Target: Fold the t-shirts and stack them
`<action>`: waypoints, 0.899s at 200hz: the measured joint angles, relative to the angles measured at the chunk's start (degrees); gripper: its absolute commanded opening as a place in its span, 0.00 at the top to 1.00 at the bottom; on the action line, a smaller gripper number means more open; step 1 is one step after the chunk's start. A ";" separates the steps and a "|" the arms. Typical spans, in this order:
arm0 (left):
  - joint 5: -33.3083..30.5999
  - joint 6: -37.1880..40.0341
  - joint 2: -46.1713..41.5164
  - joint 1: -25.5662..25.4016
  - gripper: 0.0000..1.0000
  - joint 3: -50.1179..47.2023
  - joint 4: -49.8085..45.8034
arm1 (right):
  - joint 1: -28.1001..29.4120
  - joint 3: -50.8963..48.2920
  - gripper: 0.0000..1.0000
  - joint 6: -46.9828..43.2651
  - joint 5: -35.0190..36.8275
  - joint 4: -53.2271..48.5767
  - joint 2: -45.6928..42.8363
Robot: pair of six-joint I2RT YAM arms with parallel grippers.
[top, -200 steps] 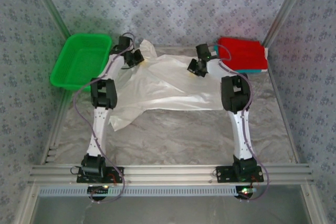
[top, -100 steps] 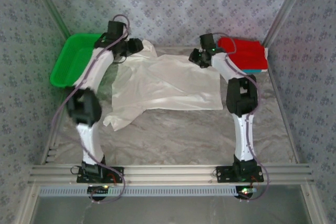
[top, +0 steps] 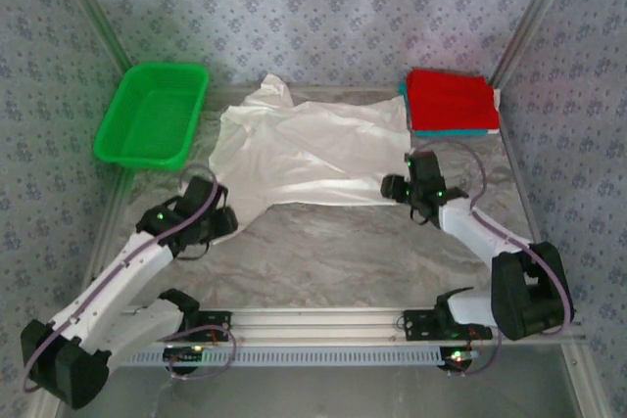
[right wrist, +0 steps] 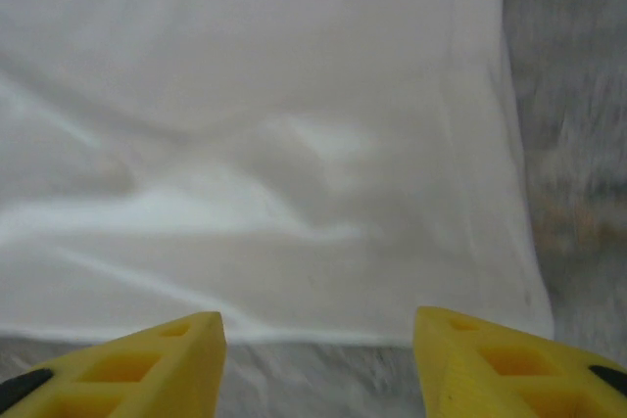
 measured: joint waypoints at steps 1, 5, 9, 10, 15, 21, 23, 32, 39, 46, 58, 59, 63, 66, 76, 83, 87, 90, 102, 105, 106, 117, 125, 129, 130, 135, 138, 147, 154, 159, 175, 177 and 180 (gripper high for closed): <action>0.02 -0.15 -0.11 0.00 0.45 -0.24 -0.13 | 0.04 -0.26 0.43 -0.04 -0.02 0.09 -0.07; 0.13 -1.09 -0.83 0.00 0.44 -1.75 -0.81 | 0.24 -1.62 0.43 -0.13 -0.02 0.50 -0.61; 0.20 -1.81 -1.33 0.02 0.43 -2.89 -1.14 | 0.42 -2.64 0.43 -0.20 -0.02 0.96 -0.98; 0.28 -2.05 -1.51 0.02 0.42 -3.39 -1.14 | 0.48 -2.97 0.43 -0.20 -0.02 1.11 -1.14; 0.48 -3.15 -2.08 0.02 0.41 -5.05 -1.05 | 0.72 -3.96 0.43 -0.20 0.00 1.53 -1.60; 1.03 -4.09 -2.54 0.02 0.40 -6.93 -0.44 | 0.96 -4.68 0.43 -0.17 0.09 1.97 -1.99; 1.33 -4.46 -2.62 0.02 0.40 -7.69 -0.09 | 1.03 -4.83 0.43 -0.17 0.17 2.12 -2.10; 2.08 -5.46 -2.80 0.02 0.40 -10.58 1.42 | 1.29 -5.14 0.43 -0.15 0.61 3.04 -2.38; 2.89 -6.01 -2.67 0.02 0.40 -12.70 3.04 | 1.42 -5.14 0.43 -0.15 0.98 3.93 -2.47; 3.26 -6.34 -2.32 0.02 0.38 -14.36 4.72 | 1.49 -5.14 0.43 -0.13 1.29 4.92 -2.51; 3.91 -6.36 -0.94 0.02 0.38 -16.11 7.56 | 1.57 -5.14 0.43 -0.13 1.53 6.03 -2.56; 3.93 -6.36 -0.68 0.02 0.38 -16.24 7.89 | 1.57 -5.14 0.43 -0.13 1.55 6.14 -2.56; 4.11 -6.34 -0.15 0.02 0.38 -16.48 8.83 | 1.57 -5.16 0.43 -0.13 1.55 6.34 -2.56; 4.26 -6.19 0.39 0.02 0.38 -16.63 9.60 | 1.57 -5.16 0.43 -0.13 1.55 6.54 -2.56; 4.39 -5.73 2.05 0.07 0.39 -16.79 12.35 | 1.57 -5.16 0.43 -0.13 1.55 7.17 -2.56; 4.55 -5.16 3.08 0.28 0.39 -16.79 14.23 | 1.57 -5.16 0.43 -0.13 1.55 7.43 -2.56; 4.55 -4.79 3.67 0.48 0.39 -16.79 15.26 | 1.57 -5.14 0.43 -0.11 1.53 7.58 -2.58; 4.57 -4.55 4.11 0.61 0.39 -16.79 16.11 | 1.57 -5.16 0.43 -0.11 1.53 7.67 -2.58; 4.57 -3.28 5.51 1.62 0.40 -16.79 18.67 | 1.57 -5.16 0.43 -0.11 1.51 7.82 -2.73; 4.52 -3.02 5.77 1.92 0.40 -16.79 19.21 | 1.57 -5.16 0.43 -0.11 1.53 7.85 -2.78; 4.50 -2.95 5.84 2.01 0.40 -16.79 19.32 | 1.57 -5.16 0.43 -0.11 1.51 7.87 -2.80; 4.55 -1.68 6.60 3.28 0.40 -16.79 21.24 | 1.57 -5.16 0.43 -0.09 1.53 7.98 -3.06; 4.55 -0.68 7.19 4.37 0.40 -16.79 22.67 | 1.57 -5.16 0.43 0.04 1.53 8.02 -3.28; 4.63 -0.20 7.54 4.96 0.41 -16.79 23.34 | 1.57 -5.16 0.43 0.09 1.53 8.09 -3.39; 4.66 -0.11 7.58 5.07 0.41 -16.79 23.43 | 1.57 -5.16 0.43 0.09 1.53 8.13 -3.43; 4.74 0.37 8.11 5.77 0.43 -16.79 24.30 | 1.57 -5.18 0.43 0.13 1.55 8.26 -3.52; 4.79 0.83 8.41 6.27 0.44 -16.79 24.85 | 1.57 -5.20 0.43 0.13 1.55 8.41 -3.52; 4.98 1.64 9.42 7.30 0.51 -16.79 26.29 | 1.57 -5.33 0.43 0.33 1.55 8.85 -3.58; 5.09 2.29 10.32 8.09 0.60 -16.79 27.52 | 1.57 -5.51 0.43 0.52 1.66 9.25 -3.61; 5.42 3.15 10.86 8.46 0.64 -16.76 28.17 | 1.57 -5.66 0.43 0.63 1.77 9.35 -3.63; 6.14 4.72 12.74 9.20 0.71 -16.52 29.77 | 1.57 -6.10 0.43 1.01 2.19 9.27 -3.63; 6.27 5.07 12.98 9.25 0.74 -16.46 29.83 | 1.57 -6.14 0.43 1.03 2.27 9.27 -3.63; 6.29 5.09 13.22 9.31 0.77 -16.33 29.90 | 1.57 -6.19 0.43 1.05 2.34 9.25 -3.63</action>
